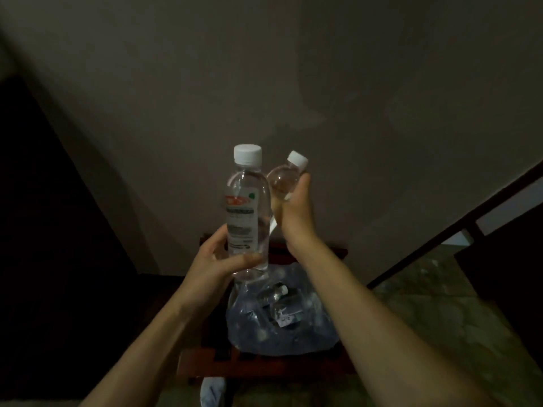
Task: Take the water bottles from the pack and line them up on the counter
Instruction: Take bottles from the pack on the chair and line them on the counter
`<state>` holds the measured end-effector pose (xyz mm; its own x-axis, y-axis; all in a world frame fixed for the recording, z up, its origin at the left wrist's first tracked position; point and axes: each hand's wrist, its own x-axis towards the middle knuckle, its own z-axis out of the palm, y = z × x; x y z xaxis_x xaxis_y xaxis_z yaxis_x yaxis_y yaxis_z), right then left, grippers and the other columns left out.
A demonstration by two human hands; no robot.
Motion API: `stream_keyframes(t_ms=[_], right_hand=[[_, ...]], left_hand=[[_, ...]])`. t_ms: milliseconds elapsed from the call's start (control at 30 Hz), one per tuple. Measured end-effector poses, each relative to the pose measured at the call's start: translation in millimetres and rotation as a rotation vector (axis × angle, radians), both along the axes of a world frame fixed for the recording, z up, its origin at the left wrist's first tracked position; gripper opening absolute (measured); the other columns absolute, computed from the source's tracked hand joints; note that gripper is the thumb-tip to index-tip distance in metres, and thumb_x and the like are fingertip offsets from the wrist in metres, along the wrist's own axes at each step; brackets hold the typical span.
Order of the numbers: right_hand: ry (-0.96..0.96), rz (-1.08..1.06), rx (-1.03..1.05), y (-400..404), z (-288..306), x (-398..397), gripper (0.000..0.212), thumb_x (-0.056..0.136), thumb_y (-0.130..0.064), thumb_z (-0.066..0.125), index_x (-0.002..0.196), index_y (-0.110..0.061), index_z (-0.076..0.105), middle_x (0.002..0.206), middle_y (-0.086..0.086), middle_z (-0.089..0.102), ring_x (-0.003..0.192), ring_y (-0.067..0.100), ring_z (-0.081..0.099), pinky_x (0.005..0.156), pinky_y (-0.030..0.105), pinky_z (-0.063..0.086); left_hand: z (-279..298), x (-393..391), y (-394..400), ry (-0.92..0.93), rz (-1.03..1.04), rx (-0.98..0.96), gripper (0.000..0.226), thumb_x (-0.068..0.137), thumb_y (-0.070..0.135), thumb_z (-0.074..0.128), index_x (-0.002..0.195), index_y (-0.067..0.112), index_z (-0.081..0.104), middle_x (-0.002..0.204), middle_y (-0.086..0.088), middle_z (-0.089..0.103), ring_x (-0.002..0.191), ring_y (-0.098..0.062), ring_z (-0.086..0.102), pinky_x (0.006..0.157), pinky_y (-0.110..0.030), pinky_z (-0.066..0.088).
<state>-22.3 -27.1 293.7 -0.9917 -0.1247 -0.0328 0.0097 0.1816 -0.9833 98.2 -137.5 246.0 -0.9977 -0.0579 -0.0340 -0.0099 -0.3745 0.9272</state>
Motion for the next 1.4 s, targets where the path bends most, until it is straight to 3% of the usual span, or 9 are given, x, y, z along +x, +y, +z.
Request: stream_keyframes(t_ms=[167,300,433,700,867,967,1100,1267,1400], right_hand=[[0.02,0.129,-0.057,-31,11,44,0.053,0.088,-0.039,0.062,0.131,-0.021,0.037,0.116,-0.004,0.061,0.101,0.013,0.065,0.085,0.034,0.057],[-0.141,0.194,-0.163,-57,31,64,0.029,0.102,-0.046,0.036,0.1,-0.026,0.056,0.091,-0.001,0.068,0.074,0.004,0.069,0.064,0.018,0.055],[-0.054,0.253,-0.139,-94,53,84,0.062,0.083,-0.013,0.075,0.132,-0.017,0.037,0.108,0.006,0.066,0.082,0.004,0.071,0.069,0.022,0.059],[-0.035,0.245,-0.454,-229,91,147,0.067,0.067,-0.016,0.077,0.125,-0.003,0.047,0.115,0.031,0.064,0.106,0.049,0.063,0.091,0.061,0.053],[0.0,0.388,-0.657,-307,129,172,0.041,0.066,-0.008,0.073,0.103,-0.018,0.061,0.096,0.012,0.068,0.093,0.035,0.067,0.084,0.05,0.057],[0.077,0.444,-0.569,-342,144,180,0.04,0.064,-0.014,0.072,0.103,-0.019,0.063,0.095,0.007,0.069,0.092,0.03,0.067,0.084,0.047,0.056],[0.166,0.596,-0.384,-377,149,178,0.039,0.065,-0.011,0.069,0.103,-0.018,0.064,0.088,-0.002,0.071,0.089,0.02,0.069,0.073,0.033,0.056],[0.149,0.628,-0.44,-414,144,168,0.047,0.062,-0.004,0.066,0.107,-0.014,0.056,0.076,-0.01,0.073,0.07,0.004,0.071,0.058,0.015,0.053],[0.106,0.63,-0.496,-436,136,149,0.041,0.073,-0.003,0.073,0.11,-0.013,0.06,0.088,0.0,0.074,0.08,0.015,0.073,0.063,0.021,0.057]], left_hand=[[29,35,-24,0.054,0.087,-0.068,0.053,0.066,0.022,0.083,0.116,0.033,0.069,0.121,-0.003,0.072,0.112,-0.018,0.069,0.078,-0.018,0.058],[54,55,-54,0.093,0.151,-0.134,0.049,0.067,0.026,0.08,0.113,0.037,0.07,0.118,0.0,0.073,0.11,-0.017,0.07,0.08,-0.027,0.06],[79,79,-92,0.127,0.188,-0.136,0.045,0.065,0.033,0.08,0.109,0.036,0.071,0.116,-0.003,0.074,0.107,-0.021,0.071,0.093,-0.042,0.054],[144,155,-208,0.172,0.387,-0.096,0.054,0.062,0.025,0.083,0.113,0.018,0.067,0.107,-0.007,0.077,0.1,-0.026,0.074,0.086,-0.039,0.06],[176,188,-282,0.128,0.582,-0.226,0.034,0.085,0.024,0.075,0.115,0.015,0.06,0.1,-0.008,0.076,0.092,-0.022,0.075,0.07,-0.03,0.063],[185,194,-313,0.094,0.621,-0.29,0.046,0.084,0.035,0.074,0.12,0.013,0.055,0.106,-0.013,0.072,0.095,-0.026,0.073,0.082,-0.046,0.061],[190,189,-348,0.101,0.655,-0.297,0.046,0.093,0.041,0.06,0.13,0.017,0.046,0.112,-0.003,0.068,0.084,-0.001,0.073,0.072,-0.027,0.055],[185,176,-394,0.081,0.628,-0.429,0.045,0.101,0.05,0.038,0.136,0.02,0.04,0.125,0.003,0.068,0.108,-0.006,0.068,0.091,-0.035,0.046],[184,156,-427,0.053,0.675,-0.473,0.043,0.097,0.04,0.055,0.133,0.019,0.045,0.12,0.0,0.068,0.111,-0.012,0.065,0.074,-0.028,0.045]])
